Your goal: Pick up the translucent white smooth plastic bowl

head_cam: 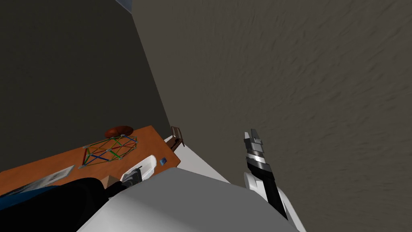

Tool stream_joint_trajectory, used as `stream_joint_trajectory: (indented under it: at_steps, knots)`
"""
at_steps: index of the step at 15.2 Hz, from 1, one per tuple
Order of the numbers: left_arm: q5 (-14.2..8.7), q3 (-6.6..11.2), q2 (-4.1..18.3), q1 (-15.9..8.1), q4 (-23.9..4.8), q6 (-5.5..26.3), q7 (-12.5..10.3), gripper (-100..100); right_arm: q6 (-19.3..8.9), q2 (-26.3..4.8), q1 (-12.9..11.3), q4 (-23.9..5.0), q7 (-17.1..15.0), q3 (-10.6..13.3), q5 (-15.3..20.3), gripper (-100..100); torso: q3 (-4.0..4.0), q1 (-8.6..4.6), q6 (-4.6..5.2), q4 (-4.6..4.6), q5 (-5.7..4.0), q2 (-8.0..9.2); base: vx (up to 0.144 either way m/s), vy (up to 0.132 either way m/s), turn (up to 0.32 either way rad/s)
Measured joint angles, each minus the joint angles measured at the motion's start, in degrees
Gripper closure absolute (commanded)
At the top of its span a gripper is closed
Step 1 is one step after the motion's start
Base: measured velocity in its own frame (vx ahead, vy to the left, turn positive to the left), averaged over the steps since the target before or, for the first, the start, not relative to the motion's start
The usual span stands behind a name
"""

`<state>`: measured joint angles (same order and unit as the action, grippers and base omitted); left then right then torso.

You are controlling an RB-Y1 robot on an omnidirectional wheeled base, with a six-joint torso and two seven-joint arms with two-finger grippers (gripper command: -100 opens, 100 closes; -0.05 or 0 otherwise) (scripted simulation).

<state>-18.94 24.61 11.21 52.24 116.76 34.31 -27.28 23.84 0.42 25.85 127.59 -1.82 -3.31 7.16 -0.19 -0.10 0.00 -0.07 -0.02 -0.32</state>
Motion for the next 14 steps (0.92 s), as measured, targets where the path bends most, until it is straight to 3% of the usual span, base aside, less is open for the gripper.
stream_joint_trajectory:
  at_steps: [14]
  knots:
    - [-3.3, 5.75, -3.5, 5.3, -1.8, 13.5, -4.8, -100, 0.0, 0.0, 0.0, 0.0, 0.0, 0.0, 0.0, 0, 0.01, 0.04, 0.0, 0.01, 0.0, 0.02, 0.08, 0.008, -0.064]
